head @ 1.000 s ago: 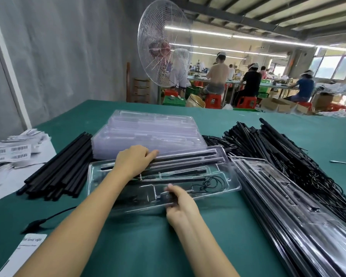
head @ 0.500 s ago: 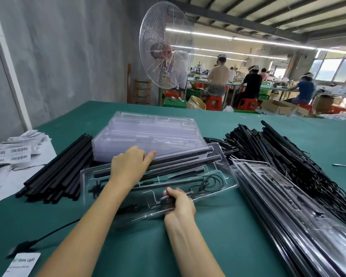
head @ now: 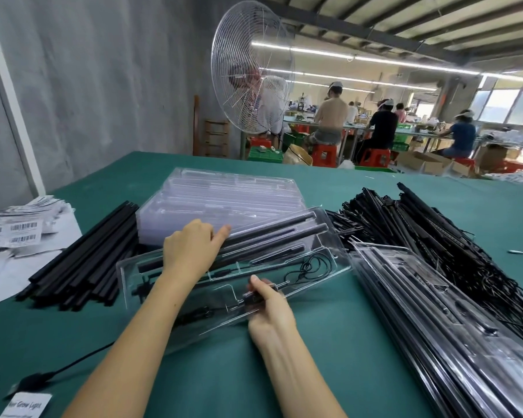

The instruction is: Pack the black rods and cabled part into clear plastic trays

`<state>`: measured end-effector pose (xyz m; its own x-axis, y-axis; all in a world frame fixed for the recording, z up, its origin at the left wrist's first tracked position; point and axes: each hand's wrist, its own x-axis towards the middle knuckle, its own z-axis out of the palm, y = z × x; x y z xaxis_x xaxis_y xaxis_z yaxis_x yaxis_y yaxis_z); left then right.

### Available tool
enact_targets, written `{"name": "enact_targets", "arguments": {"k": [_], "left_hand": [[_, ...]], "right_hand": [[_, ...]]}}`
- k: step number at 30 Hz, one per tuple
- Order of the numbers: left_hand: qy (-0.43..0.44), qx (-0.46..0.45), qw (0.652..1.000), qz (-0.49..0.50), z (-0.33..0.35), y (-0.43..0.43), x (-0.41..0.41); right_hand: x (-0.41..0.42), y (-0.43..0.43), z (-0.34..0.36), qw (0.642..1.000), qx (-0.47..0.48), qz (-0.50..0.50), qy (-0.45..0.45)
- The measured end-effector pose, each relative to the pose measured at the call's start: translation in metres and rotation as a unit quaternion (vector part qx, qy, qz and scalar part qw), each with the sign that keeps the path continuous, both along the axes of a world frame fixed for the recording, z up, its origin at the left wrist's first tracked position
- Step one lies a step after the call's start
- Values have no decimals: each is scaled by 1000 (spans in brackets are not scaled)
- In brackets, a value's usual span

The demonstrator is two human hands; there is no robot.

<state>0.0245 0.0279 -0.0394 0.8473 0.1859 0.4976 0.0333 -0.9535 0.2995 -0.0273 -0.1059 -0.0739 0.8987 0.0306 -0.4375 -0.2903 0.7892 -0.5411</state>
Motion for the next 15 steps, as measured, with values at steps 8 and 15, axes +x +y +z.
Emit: {"name": "enact_targets", "arguments": {"k": [8,15], "left_hand": [[-11,27,1000,8,2,-6,-1],[68,-24,997,-11,1,-3,7]], "right_hand": [[6,-4,2,1000,0,-21,-4],[9,-7,-2,996,-55,-51,-39]]}}
